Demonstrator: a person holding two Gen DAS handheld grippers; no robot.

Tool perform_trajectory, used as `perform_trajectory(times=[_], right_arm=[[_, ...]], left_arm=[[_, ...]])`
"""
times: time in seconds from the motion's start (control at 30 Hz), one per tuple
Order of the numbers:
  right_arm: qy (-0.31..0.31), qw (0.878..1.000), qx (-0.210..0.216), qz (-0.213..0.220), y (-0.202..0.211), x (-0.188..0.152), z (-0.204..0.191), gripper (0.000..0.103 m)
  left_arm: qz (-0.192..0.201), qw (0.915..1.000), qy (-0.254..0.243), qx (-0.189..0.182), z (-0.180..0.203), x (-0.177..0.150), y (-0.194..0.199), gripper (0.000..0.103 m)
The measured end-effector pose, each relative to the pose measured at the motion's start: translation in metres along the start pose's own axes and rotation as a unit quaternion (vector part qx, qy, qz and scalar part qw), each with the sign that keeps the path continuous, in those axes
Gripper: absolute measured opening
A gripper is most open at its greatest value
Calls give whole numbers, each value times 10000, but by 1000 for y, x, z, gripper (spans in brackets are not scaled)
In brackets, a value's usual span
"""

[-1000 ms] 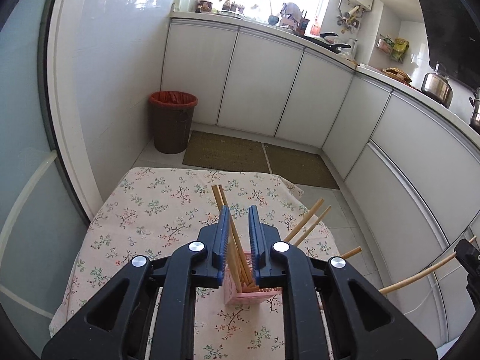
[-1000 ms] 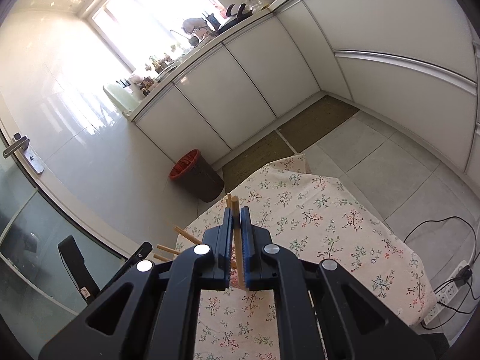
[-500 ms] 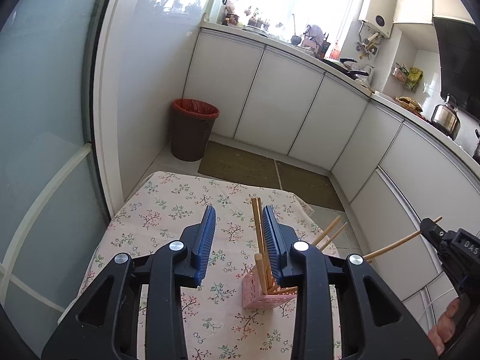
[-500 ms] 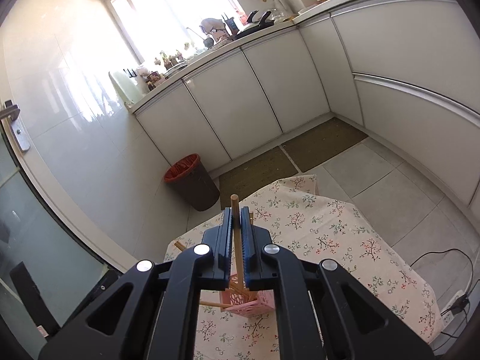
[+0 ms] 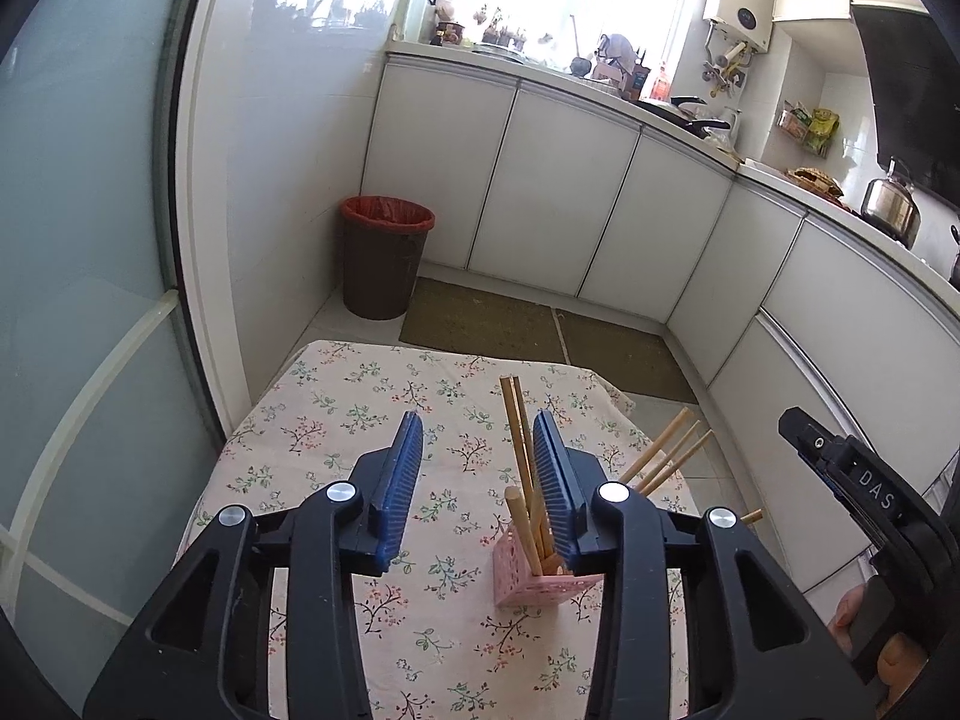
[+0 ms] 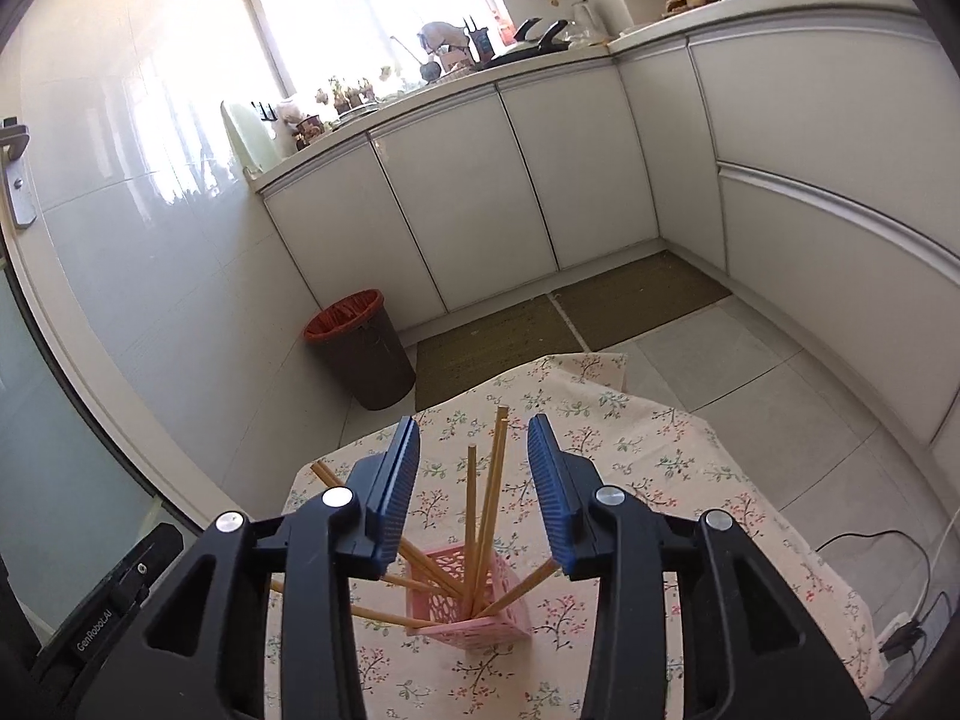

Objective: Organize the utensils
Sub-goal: 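Open the left gripper and raise it from the pink cup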

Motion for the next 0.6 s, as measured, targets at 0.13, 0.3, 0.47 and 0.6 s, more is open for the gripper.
perform_trajectory(times=[0.13,0.3,0.47,0.6], right_arm=[[176,9996,-235,13,8,-8,12,43],[268,9984,-490,-43,16,-24,30,51],[252,9973,-686,-27,26,-34,48,65],[115,9962,-862,-28,31,-40,66,79]], left_arm=[[39,9999,-149,28,10,-5,2,58],[54,9988,-477,124,24,-17,2,73],[-91,9970,-752,144,36,-32,-3,74],[-163,9959,-875,154,43,-40,-4,77]])
Point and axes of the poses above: each gripper's, at about its wrist camera, not at the fingertips, and y roughly against the way its jaws point, z to its right, x to its top, the point moved 10 cm from there along -y, roughly the way its jaws point, and after that the axes turned 1 degree about x, right-handed, at the moved point
